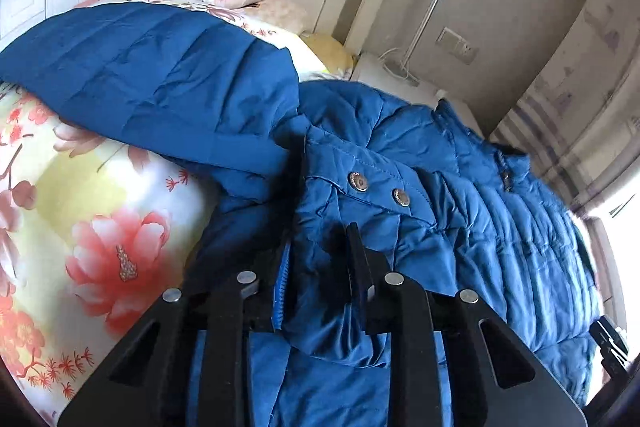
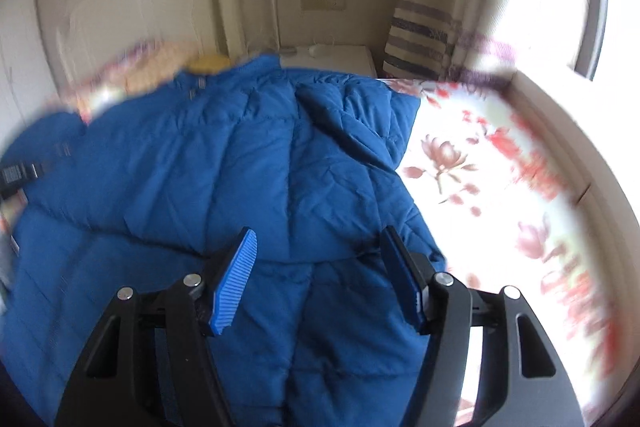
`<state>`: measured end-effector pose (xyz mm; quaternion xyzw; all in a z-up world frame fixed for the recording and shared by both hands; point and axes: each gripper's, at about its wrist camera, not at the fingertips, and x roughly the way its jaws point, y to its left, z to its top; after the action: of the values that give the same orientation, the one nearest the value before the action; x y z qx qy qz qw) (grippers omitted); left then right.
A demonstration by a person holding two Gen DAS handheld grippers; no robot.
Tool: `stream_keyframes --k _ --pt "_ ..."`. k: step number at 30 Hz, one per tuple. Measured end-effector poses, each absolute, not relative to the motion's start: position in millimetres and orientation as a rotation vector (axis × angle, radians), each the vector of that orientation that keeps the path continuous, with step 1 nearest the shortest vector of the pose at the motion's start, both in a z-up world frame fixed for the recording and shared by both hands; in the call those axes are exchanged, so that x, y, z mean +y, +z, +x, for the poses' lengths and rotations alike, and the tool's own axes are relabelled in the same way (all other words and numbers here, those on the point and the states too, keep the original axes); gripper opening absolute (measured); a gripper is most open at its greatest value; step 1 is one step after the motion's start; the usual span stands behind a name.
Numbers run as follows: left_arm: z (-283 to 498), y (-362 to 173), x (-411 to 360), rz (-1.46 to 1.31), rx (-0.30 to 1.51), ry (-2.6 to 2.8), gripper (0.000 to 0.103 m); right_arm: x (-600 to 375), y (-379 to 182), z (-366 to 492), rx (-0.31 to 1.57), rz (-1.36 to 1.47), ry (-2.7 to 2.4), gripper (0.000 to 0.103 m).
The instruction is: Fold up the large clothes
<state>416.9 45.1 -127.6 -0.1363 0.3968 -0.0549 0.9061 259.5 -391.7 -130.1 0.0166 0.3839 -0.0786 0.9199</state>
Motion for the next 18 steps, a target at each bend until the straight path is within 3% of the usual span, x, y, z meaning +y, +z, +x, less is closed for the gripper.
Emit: stream_keyframes --k 7,9,10,11,14,15,16,17,18 --pt "413.8 -129.2 39.9 -0.269 0.809 -0.12 0.024 -368.4 -146.2 270.4 0.844 -0.319 -0.23 0.067" --pt "412.2 -130.5 39.7 -0.267 0.807 -0.132 0.024 -370.4 -147.1 272.9 0.832 -0.337 -0.275 0.045" --pt "411.4 -129.8 38.4 -0.257 0.803 -0.134 0.024 -374.6 -146.8 274.1 0.839 -0.332 -0.323 0.015" --pt "410.6 -130.0 37.1 -0.249 0.801 -0.137 0.024 -383.2 -143.1 271.3 0.827 -0.293 -0.355 0.014" --pt "411.2 -130.1 32.1 -0.218 0.804 -0.121 0.024 -395.9 -139.4 260.8 0.83 -0.2 -0.311 0.019" --pt "411.8 -130.5 31.8 -0.216 0.808 -0.116 0.024 -395.0 -140.0 256.2 0.852 -0.205 -0.281 0.025" --pt "412.1 -130.6 32.3 -0.217 0.81 -0.113 0.024 -395.2 -139.1 251.7 0.888 -0.188 -0.235 0.042" --pt "411.9 -130.6 33.5 -0.221 0.81 -0.109 0.024 -395.2 -136.6 247.5 0.895 -0.168 -0.209 0.051" --pt "411.8 -130.7 34.1 -0.224 0.808 -0.107 0.024 -396.9 -126.9 240.4 0.876 -0.124 -0.17 0.053"
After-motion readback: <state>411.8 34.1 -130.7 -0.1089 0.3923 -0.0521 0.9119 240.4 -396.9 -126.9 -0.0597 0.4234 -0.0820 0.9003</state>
